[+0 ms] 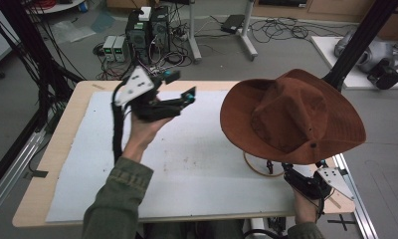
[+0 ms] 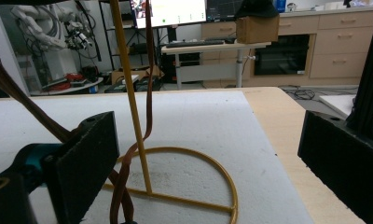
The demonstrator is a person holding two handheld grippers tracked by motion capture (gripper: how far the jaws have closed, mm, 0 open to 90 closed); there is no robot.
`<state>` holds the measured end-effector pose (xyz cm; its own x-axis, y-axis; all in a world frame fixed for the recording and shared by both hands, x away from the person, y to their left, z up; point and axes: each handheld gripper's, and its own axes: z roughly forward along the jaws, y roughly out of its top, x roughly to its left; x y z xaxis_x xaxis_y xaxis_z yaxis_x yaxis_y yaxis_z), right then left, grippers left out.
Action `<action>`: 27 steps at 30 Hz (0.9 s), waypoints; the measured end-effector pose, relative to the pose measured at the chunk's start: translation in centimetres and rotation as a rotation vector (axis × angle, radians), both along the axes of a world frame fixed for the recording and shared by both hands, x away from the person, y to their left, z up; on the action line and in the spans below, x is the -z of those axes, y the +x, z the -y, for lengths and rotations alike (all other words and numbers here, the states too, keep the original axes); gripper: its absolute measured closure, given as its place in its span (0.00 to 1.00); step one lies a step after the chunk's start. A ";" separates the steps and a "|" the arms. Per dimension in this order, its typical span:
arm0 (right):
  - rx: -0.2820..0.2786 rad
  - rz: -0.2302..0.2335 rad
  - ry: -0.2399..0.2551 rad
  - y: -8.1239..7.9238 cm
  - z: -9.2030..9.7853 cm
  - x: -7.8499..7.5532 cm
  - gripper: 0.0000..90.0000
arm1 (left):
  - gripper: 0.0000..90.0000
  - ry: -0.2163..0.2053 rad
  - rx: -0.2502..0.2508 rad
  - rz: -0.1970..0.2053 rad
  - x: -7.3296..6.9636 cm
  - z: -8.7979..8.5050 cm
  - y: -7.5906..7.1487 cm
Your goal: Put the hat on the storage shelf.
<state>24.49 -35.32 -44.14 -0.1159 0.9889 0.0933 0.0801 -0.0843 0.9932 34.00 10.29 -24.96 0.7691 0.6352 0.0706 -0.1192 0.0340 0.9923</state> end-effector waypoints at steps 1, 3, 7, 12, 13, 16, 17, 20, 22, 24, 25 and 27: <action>-0.001 -0.004 0.006 0.0 -0.1 0.0 0.05 | 0.35 -0.009 -0.063 -0.008 0.7 -2.2 -0.8; -0.003 -0.007 0.002 0.0 -0.1 0.0 0.05 | 0.35 -0.011 -0.121 -0.012 1.5 -4.5 -1.6; 0.000 -0.006 0.003 -0.1 -0.2 -0.1 0.05 | 0.35 -0.016 -0.215 -0.052 3.5 -8.8 -3.4; 0.004 -0.007 0.006 0.0 -0.3 -0.1 0.05 | 0.34 0.001 -0.326 -0.078 6.5 -12.3 -5.5; 0.004 -0.005 0.007 0.1 -0.3 -0.1 0.05 | 0.34 0.004 -0.350 -0.083 7.1 -12.7 -6.0; 0.003 -0.005 0.002 0.2 -0.5 -0.1 0.05 | 0.33 -0.002 -0.407 -0.083 9.1 -13.9 -7.0; 0.002 -0.007 0.000 0.3 -0.5 -0.1 0.05 | 0.33 -0.008 -0.429 -0.083 9.8 -14.3 -7.3; -0.002 -0.008 -0.002 0.4 -0.7 0.0 0.05 | 0.32 -0.016 -0.476 -0.081 11.2 -14.9 -8.0; -0.001 -0.006 -0.005 0.5 -0.8 0.0 0.05 | 0.31 -0.027 -0.526 -0.080 12.5 -15.4 -8.5; -0.007 -0.007 -0.005 0.6 -1.0 0.0 0.05 | 0.30 -0.047 -0.607 -0.076 13.9 -16.2 -9.5; -0.007 -0.006 -0.002 0.6 -1.0 0.0 0.05 | 0.29 -0.053 -0.629 -0.074 14.3 -16.5 -9.8; -0.004 -0.006 -0.002 0.6 -1.0 0.0 0.05 | 0.29 -0.062 -0.646 -0.071 14.7 -16.7 -10.1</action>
<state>25.06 -34.29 -44.15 -0.1190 0.9887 0.0917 0.0867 -0.0816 0.9929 23.89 26.96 -39.70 0.2329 0.9723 -0.0176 -0.0692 0.0346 0.9970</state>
